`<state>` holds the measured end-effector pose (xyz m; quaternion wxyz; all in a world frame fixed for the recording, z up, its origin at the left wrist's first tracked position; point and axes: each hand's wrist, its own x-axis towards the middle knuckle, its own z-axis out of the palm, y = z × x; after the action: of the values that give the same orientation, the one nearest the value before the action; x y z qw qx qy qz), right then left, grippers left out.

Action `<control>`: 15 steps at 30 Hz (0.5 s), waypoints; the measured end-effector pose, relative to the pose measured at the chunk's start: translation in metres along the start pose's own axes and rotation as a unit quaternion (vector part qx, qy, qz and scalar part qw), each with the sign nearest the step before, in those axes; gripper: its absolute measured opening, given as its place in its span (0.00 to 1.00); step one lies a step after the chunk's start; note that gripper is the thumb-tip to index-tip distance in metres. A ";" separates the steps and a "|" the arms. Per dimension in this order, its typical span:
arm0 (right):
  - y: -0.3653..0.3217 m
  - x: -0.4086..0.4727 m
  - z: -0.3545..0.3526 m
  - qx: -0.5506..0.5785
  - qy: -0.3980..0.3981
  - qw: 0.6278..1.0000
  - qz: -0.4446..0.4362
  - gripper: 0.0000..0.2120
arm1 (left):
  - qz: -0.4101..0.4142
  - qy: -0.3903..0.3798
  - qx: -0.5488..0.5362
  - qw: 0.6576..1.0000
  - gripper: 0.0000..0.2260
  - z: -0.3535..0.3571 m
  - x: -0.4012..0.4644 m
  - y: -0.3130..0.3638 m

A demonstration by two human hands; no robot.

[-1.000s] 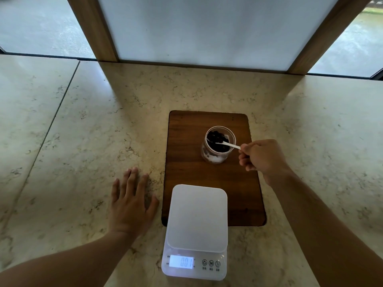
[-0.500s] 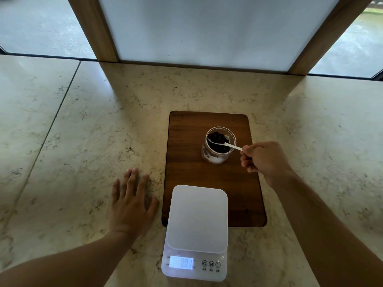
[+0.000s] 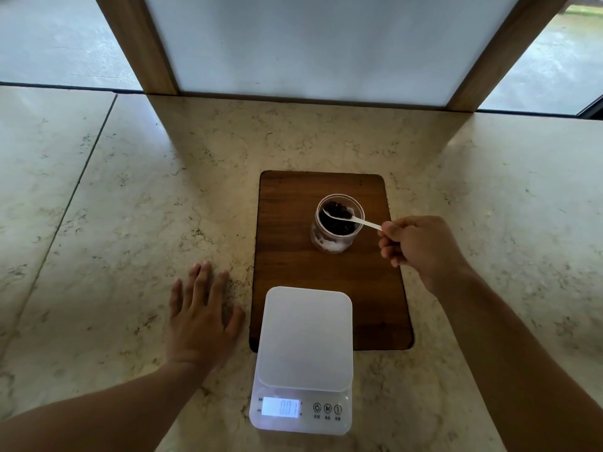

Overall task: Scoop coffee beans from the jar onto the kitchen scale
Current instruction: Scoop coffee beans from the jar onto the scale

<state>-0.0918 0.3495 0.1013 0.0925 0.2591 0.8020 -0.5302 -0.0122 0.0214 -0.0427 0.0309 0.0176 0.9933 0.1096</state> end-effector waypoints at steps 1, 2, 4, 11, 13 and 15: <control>0.001 -0.004 -0.001 -0.005 -0.005 1.000 -0.009 0.10 | -0.003 0.001 0.000 1.000 0.32 0.001 -0.001 -0.001; 0.001 -0.006 -0.001 -0.012 -0.010 1.000 -0.019 0.10 | -0.004 0.000 0.003 1.000 0.32 0.000 0.000 -0.002; 0.015 -0.019 -0.009 -0.019 -0.010 0.999 -0.025 0.10 | 0.012 -0.010 0.011 1.000 0.32 0.006 -0.008 0.002; 0.019 -0.037 -0.013 -0.034 -0.030 0.997 -0.055 0.10 | 0.004 -0.002 0.011 1.000 0.32 0.004 -0.004 0.002; 0.020 -0.043 -0.013 -0.037 -0.041 0.996 -0.065 0.10 | 0.004 0.001 0.009 1.000 0.32 0.004 -0.003 0.002; 0.024 -0.050 -0.013 -0.026 -0.053 0.996 -0.062 0.10 | 0.003 0.002 0.003 1.000 0.32 0.004 -0.001 0.003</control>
<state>-0.0352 0.3521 0.1087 0.1083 0.1779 0.8239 -0.5271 -0.0109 0.0252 -0.0460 0.0286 0.0209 0.9937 0.1064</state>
